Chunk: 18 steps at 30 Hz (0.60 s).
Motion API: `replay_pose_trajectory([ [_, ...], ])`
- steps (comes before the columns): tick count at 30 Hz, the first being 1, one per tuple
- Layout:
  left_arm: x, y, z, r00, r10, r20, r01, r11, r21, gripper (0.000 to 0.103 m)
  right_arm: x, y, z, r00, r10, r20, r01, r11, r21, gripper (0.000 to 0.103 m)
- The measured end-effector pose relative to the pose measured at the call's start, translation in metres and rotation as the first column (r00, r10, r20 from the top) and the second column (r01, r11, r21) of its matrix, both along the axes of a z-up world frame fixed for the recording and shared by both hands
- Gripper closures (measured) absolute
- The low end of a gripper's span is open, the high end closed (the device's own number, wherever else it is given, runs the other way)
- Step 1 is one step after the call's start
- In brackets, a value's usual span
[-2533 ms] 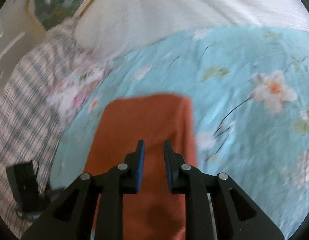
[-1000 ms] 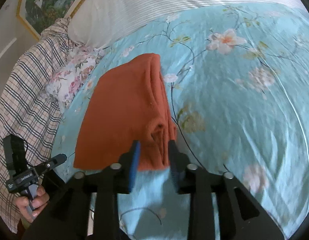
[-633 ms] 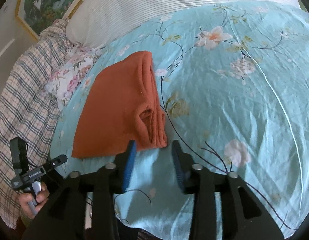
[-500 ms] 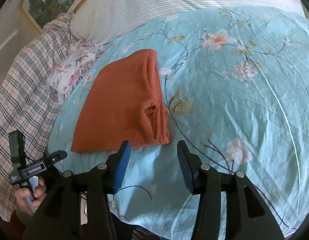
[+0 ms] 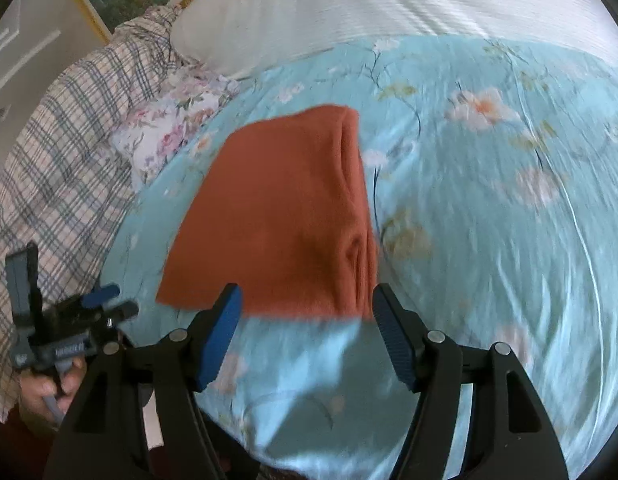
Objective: Fold small clothes
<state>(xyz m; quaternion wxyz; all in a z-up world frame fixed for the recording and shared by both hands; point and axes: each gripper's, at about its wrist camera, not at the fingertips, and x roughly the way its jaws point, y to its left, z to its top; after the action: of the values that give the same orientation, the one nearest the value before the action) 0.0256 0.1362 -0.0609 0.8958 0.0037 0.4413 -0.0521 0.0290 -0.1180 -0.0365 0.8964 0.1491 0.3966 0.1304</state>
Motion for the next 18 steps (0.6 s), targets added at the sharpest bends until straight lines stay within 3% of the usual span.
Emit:
replay_pose_trajectory([
  [6, 0.041, 0.008, -0.001, 1.0, 0.017, -0.012, -0.018, 0.999, -0.042, 0.022, 0.086, -0.007, 0.005, 1.0, -0.015, -0.009, 0.015, 0.998, 0.056, 0.035],
  [12, 0.107, 0.016, -0.007, 0.998, 0.051, -0.033, -0.053, 0.995, -0.083, 0.022, 0.176, -0.007, -0.018, 0.998, -0.015, -0.067, 0.019, 0.998, 0.062, 0.037],
  [14, 0.124, 0.016, -0.01, 0.998, 0.052, -0.038, -0.056, 0.994, -0.095, 0.022, 0.195, -0.006, -0.032, 0.992, 0.004, -0.127, 0.006, 0.997, 0.077, 0.07],
  [16, 0.146, 0.015, -0.016, 0.998, 0.04, -0.047, -0.044, 0.994, -0.103, 0.022, 0.194, -0.007, -0.027, 0.996, 0.002, -0.094, 0.006, 0.996, 0.084, 0.093],
  [18, 0.159, 0.013, -0.02, 0.997, 0.044, -0.063, -0.051, 0.994, -0.102, 0.024, 0.181, -0.01, -0.011, 1.0, -0.002, -0.02, 0.004, 0.997, 0.083, 0.093],
])
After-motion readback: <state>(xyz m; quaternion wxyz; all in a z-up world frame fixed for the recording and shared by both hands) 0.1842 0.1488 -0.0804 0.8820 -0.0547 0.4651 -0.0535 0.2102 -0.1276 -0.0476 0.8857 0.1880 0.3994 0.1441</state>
